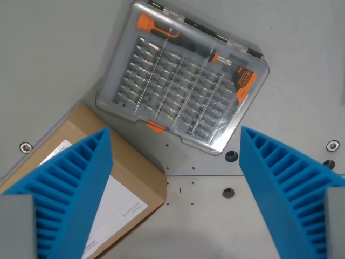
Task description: Move above the white socket
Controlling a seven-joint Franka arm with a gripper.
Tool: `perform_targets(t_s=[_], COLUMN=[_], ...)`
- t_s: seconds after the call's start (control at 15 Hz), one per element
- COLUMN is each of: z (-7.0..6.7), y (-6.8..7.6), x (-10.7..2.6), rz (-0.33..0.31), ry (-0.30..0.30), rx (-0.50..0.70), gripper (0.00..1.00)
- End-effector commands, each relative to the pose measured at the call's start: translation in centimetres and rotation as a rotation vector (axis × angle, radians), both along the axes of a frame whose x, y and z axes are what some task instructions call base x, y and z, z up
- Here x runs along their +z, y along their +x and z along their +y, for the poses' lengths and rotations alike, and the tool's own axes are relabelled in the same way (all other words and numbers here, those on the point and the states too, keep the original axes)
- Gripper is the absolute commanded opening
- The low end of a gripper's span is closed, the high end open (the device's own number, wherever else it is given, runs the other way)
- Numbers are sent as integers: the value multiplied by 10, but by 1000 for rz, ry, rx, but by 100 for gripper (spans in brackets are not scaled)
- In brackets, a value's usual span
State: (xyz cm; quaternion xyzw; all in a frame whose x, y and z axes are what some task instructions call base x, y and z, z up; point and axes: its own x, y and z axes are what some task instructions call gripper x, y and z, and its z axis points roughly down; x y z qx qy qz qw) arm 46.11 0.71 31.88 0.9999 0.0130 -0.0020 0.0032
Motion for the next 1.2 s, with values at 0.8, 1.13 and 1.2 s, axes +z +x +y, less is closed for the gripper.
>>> perform_targets(t_s=[0.8, 1.13, 1.2], z=[-1, -3, -4], y=[4, 12, 14], x=[-2, -9, -11], rz=[-10, -11, -11], ry=[-2, -3, -4], rx=[37, 77, 82], gripper=[100, 100, 100])
